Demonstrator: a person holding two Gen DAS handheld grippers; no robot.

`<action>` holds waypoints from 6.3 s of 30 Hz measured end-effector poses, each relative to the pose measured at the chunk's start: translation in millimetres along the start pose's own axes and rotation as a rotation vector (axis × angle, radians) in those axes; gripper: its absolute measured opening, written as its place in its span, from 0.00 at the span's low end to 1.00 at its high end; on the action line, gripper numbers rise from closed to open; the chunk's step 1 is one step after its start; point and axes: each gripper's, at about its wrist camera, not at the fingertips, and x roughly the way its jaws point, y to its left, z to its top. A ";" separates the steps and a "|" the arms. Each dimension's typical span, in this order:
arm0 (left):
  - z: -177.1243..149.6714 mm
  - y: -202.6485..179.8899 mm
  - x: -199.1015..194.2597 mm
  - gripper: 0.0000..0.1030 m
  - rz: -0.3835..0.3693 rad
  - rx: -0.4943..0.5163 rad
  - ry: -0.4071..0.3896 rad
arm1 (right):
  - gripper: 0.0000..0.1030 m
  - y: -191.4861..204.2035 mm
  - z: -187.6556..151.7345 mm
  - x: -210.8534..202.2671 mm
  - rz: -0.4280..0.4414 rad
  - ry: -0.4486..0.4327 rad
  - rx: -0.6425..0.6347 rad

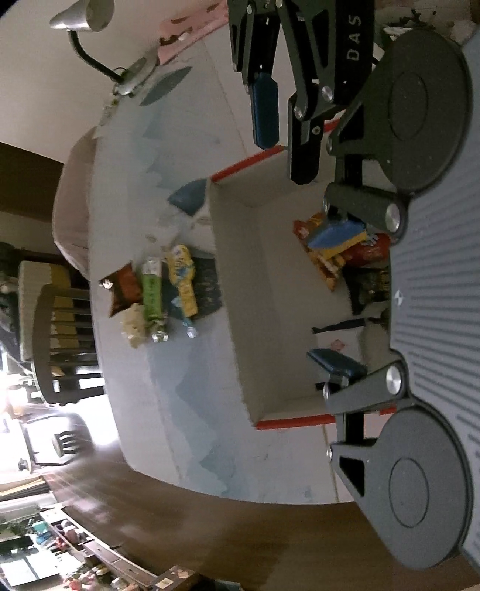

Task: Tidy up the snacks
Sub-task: 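Withdraw both tools from the box back toward the snack pile, then grasp the cream bag with the left tool while the right tool grasps the green bar, then carry both snacks into the box and open both tools to release them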

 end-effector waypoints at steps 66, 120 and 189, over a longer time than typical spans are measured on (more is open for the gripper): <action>300.6 59.7 318.0 0.80 0.118 -0.214 0.406 | 0.84 -149.0 188.9 265.7 -0.031 0.299 -0.431; 266.0 86.6 255.9 0.38 0.046 -0.395 0.245 | 0.42 -119.6 172.6 184.8 -0.033 0.139 -0.421; -32.8 29.3 73.4 0.38 0.017 -0.121 0.251 | 0.43 -8.7 -43.1 58.7 -0.151 0.156 0.045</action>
